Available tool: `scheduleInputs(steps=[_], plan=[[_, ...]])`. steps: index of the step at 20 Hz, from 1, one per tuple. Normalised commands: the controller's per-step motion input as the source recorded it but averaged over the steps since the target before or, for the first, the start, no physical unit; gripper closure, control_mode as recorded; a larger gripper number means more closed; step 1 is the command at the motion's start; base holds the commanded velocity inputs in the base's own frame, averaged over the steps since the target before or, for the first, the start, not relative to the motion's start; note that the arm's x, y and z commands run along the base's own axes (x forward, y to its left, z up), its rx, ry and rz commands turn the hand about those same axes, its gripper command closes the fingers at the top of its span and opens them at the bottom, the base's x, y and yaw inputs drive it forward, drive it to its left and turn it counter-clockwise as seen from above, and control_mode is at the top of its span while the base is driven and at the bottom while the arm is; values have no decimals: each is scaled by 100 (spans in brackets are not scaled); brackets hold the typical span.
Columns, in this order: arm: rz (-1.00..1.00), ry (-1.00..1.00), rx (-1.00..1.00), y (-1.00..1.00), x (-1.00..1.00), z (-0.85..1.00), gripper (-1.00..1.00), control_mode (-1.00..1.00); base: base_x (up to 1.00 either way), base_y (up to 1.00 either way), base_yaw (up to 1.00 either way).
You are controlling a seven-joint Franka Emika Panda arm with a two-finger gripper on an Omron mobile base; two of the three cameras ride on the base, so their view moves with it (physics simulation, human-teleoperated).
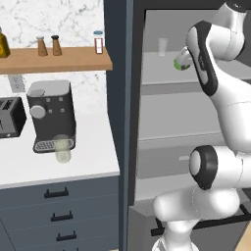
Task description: Grab a lemon wedge from the fridge and one ice cube from the ice bowl, and put them in the glass of lemonade.
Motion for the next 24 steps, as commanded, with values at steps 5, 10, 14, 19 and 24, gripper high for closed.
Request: scheduleInputs(steps=[5, 10, 14, 19, 24], plan=[[0, -7, 0, -28, 24, 1, -100, -100, 0, 0, 0], [0, 0, 0, -14, 47, 0, -100, -100, 0, 0, 0], [3, 0, -1, 0, 46, -5, -100, -100, 0, 0, 0], [9, 0, -3, 0, 74, -17, -100, -100, 0, 0, 0], [14, 11, -6, -5, 56, 0, -100, -100, 0, 0, 0]])
